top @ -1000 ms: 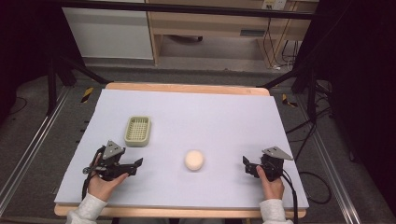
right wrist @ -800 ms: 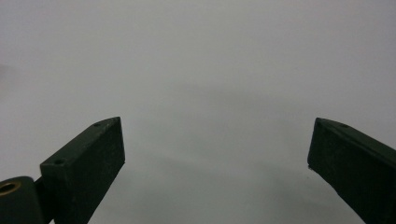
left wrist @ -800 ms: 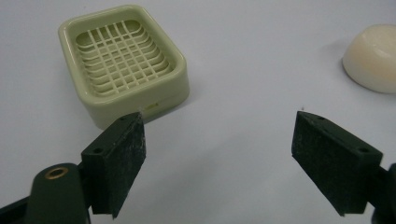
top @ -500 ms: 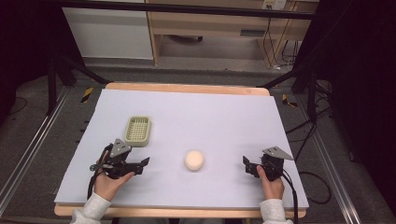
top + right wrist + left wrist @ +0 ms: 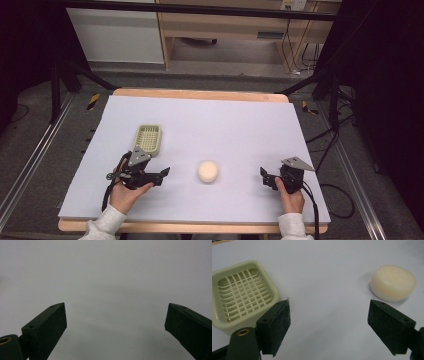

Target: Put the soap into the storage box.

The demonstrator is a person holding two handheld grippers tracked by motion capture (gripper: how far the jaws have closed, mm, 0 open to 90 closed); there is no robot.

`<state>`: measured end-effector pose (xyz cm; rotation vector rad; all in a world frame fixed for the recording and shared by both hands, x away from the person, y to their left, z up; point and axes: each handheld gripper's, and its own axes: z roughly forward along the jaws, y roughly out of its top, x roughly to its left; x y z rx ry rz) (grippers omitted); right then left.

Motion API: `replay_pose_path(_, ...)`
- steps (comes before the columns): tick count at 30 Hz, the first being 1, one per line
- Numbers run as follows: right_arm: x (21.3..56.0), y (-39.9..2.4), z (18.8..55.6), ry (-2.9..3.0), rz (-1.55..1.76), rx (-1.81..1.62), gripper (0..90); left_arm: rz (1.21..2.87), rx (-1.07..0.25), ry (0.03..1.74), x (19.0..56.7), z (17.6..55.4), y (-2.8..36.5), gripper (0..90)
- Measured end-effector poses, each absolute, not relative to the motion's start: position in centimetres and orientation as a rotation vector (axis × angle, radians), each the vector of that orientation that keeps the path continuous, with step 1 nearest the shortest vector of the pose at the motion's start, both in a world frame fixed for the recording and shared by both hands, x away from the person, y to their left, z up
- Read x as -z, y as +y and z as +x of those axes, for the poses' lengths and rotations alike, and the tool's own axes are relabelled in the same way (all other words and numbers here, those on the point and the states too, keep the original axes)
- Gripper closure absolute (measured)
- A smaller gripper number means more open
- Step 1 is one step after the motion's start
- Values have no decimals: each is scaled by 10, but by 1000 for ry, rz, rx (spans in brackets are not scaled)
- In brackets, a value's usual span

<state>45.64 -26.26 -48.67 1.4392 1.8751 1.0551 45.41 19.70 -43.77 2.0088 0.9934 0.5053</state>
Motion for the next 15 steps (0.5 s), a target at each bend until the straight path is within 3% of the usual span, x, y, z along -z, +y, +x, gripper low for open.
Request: replay_pose_path(15, 487, -263, 457, 1875, 1442, -1054, 43, 2018, -483, 950, 431, 459, 174, 180)
